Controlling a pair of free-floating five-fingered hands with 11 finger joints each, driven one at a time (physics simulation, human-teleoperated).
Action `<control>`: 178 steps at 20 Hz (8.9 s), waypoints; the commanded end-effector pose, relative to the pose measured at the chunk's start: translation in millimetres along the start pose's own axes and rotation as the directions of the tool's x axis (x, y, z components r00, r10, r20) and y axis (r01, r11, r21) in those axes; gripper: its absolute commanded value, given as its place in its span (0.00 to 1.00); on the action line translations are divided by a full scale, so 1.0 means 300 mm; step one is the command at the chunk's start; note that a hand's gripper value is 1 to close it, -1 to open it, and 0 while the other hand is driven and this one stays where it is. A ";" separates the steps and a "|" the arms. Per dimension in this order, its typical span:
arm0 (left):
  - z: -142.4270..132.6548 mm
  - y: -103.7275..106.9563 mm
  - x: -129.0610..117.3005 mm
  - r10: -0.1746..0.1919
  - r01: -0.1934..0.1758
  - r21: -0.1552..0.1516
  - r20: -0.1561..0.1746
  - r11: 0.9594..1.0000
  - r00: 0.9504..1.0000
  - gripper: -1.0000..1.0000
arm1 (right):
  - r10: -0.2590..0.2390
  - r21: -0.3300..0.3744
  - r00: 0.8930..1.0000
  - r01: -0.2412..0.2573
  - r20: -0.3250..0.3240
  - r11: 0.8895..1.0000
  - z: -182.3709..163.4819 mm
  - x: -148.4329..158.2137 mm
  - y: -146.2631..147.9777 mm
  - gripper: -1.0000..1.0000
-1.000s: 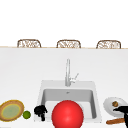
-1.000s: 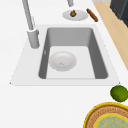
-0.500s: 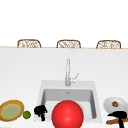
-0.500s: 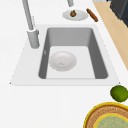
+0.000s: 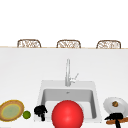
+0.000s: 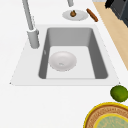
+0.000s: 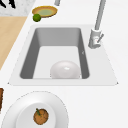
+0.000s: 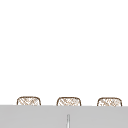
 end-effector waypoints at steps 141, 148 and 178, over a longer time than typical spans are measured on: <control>0.000 0.000 0.000 0.000 0.000 0.000 0.000 1.000 1.000 0.50 | 0.147 -0.384 0.975 -0.200 -0.164 0.901 -1.077 0.869 -0.488 1.00; 0.000 0.000 0.000 0.000 0.000 0.000 0.000 1.000 1.000 0.50 | 0.115 -0.391 0.980 -0.171 -0.162 0.904 -1.294 0.844 -0.448 1.00; 0.000 0.000 0.000 0.000 0.000 0.000 0.000 1.000 1.000 0.50 | 0.050 -0.494 0.992 -0.100 -0.112 0.864 -1.980 0.685 -0.397 0.00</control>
